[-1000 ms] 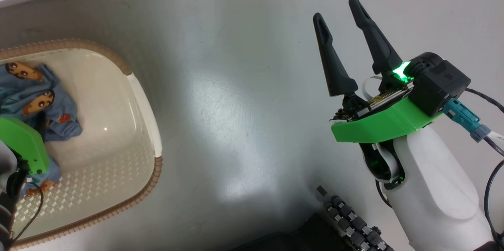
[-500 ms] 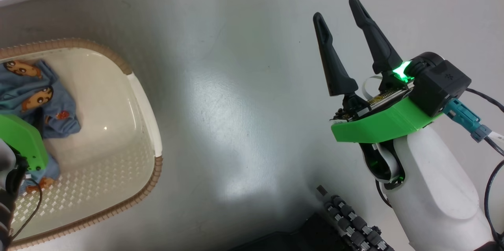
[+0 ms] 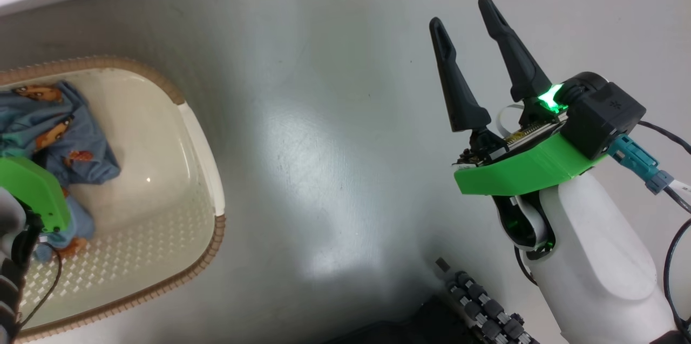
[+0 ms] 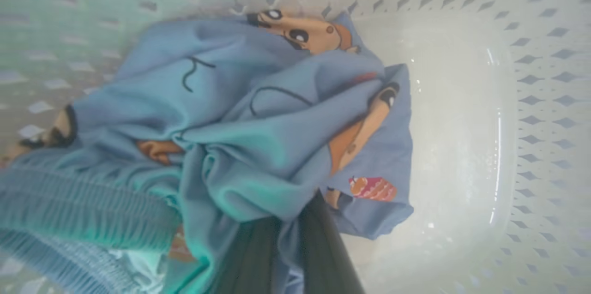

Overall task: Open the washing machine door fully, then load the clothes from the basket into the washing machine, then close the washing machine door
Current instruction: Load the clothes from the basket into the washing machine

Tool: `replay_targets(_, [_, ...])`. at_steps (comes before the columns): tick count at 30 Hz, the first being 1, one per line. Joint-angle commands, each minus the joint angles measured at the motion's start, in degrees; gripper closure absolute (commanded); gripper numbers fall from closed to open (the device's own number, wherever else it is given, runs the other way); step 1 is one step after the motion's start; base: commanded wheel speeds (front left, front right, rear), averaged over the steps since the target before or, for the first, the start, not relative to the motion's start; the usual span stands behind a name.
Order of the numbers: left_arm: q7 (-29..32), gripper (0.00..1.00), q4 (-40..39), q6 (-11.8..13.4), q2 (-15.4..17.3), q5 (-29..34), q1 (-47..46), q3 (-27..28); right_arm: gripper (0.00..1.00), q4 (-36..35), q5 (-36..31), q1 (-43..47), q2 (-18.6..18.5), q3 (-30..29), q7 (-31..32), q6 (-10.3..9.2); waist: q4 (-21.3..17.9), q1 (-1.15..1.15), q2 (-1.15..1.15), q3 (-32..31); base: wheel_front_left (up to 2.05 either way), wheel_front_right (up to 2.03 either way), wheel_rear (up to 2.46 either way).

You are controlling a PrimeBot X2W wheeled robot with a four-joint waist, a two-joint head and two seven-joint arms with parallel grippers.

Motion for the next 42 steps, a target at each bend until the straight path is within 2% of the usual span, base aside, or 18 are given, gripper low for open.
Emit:
replay_targets(1, [-0.6, 1.0, 0.1, -0.2, 1.9, -0.5, 1.3, 0.9, 0.0, -0.9, 1.1, 1.7, 0.4, 0.9, -0.3, 0.31, 0.1, 0.0, 0.0, -0.7, 0.0, 0.0, 0.0])
replay_targets(16, [-5.8, 1.0, -0.7, -1.4, -1.6, -4.4, 7.3, 1.0, 0.0, 1.4, 2.8, 2.1, 0.4, 1.1, -0.3, 0.31, 1.0, 0.0, 0.0, -10.7, 0.0, 0.0, 0.0])
replay_targets(29, [-10.4, 1.0, -8.8, -1.5, -3.6, -10.4, 17.2, -2.1, 0.0, 5.6, 2.1, 5.2, 0.4, 0.1, -0.3, 0.31, 3.8, 0.0, 0.0, -24.3, 0.0, 0.0, 0.0])
replay_targets(42, [-12.6, 1.0, -16.4, -1.5, -3.5, -14.2, 25.4, -3.5, 0.0, 9.2, 1.5, 9.1, -0.2, -0.8, -0.3, 0.31, 7.3, 0.0, 0.0, -35.9, 0.0, 0.0, 0.0])
